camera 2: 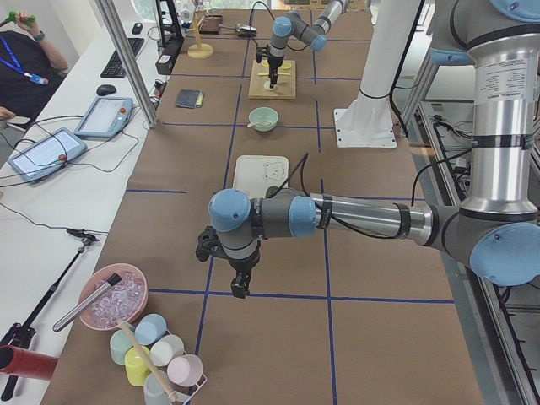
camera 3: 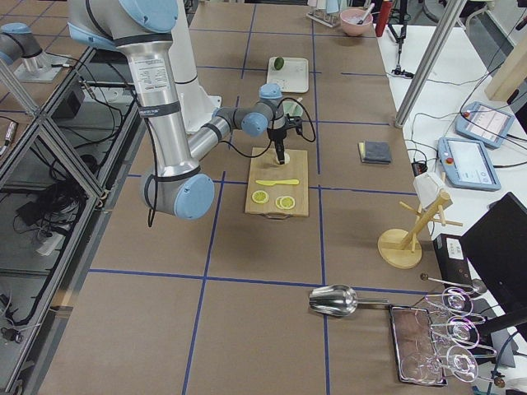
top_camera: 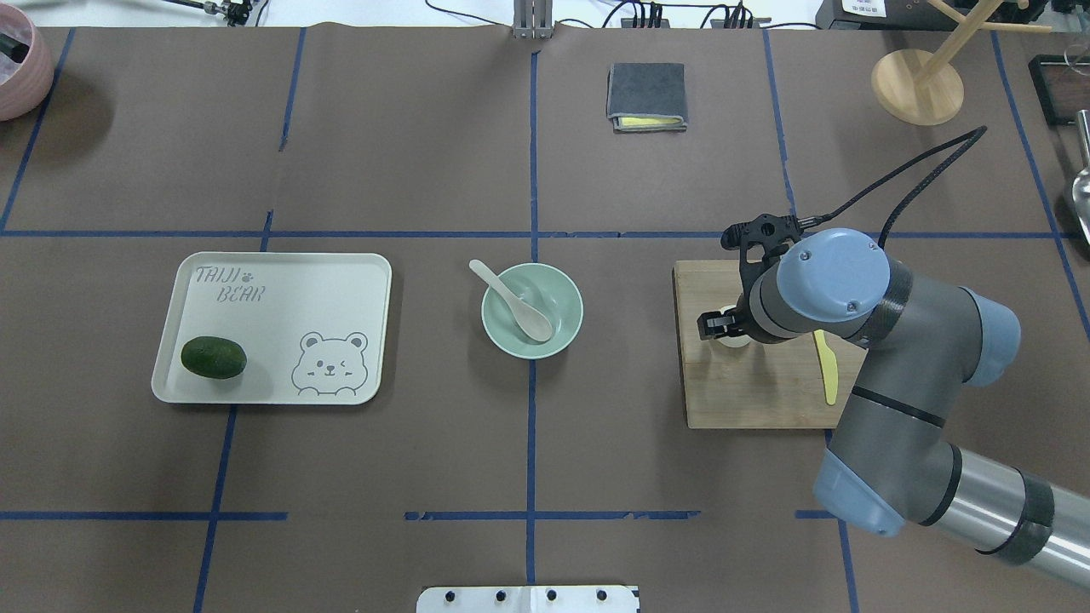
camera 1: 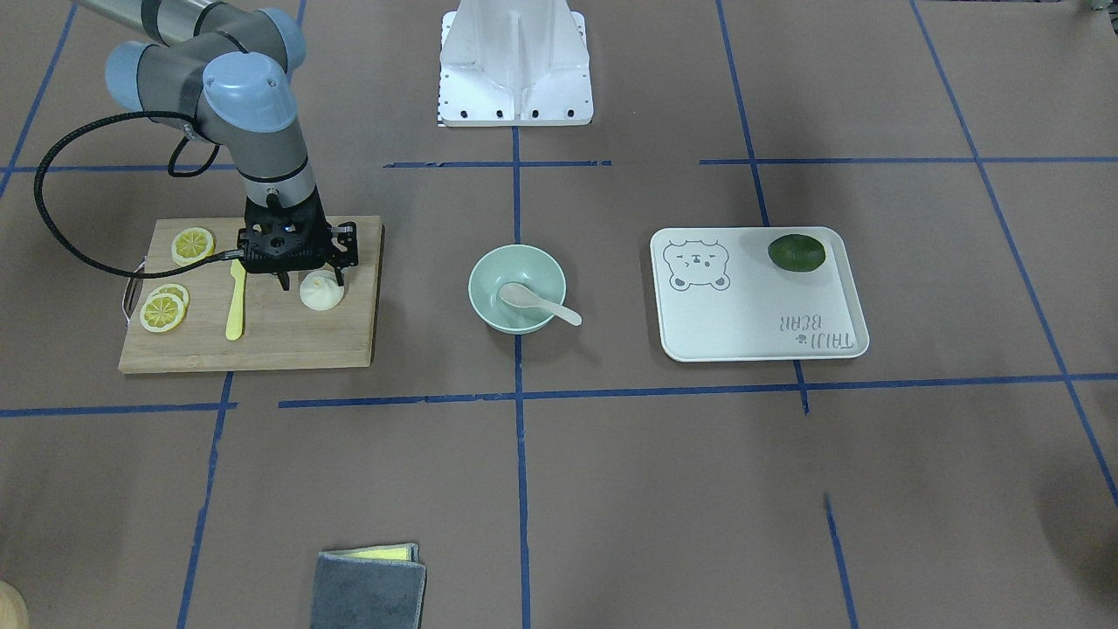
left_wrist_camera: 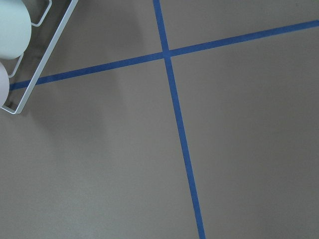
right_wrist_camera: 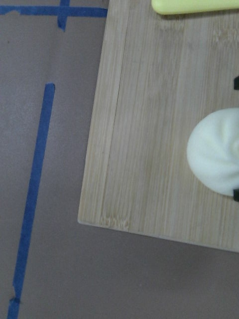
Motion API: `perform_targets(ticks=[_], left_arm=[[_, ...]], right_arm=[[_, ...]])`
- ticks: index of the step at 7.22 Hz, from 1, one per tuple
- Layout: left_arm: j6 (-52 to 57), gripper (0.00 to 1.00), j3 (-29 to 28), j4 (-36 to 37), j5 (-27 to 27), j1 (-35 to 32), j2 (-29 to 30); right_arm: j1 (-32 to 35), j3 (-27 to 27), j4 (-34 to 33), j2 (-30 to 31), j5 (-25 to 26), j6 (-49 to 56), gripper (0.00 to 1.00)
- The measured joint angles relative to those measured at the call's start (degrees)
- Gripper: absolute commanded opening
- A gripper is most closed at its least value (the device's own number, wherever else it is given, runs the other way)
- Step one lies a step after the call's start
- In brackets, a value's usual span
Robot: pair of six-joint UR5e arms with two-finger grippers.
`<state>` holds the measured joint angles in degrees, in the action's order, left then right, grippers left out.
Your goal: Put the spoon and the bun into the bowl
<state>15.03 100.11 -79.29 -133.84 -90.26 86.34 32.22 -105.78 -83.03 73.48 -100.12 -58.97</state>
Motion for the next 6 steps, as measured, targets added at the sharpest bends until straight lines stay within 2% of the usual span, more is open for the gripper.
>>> perform_targets(ticks=[1,4,6], left_arm=[[0.0,1.00,0.2,0.0,0.0,0.0,0.0],[0.0,1.00,0.3,0.0,0.1,0.0,0.0],[-0.1,1.00,0.4,0.0,0.1,0.0,0.0]], right_arm=[[0.1,0.0,0.0,-0.1,0.0,-0.2,0.00],[1.0,-0.4,-0.5,-3.1,-0.1,-1.1,0.00],[1.6,-0.5,-6.5,-10.4,-0.4,-3.5,0.00]])
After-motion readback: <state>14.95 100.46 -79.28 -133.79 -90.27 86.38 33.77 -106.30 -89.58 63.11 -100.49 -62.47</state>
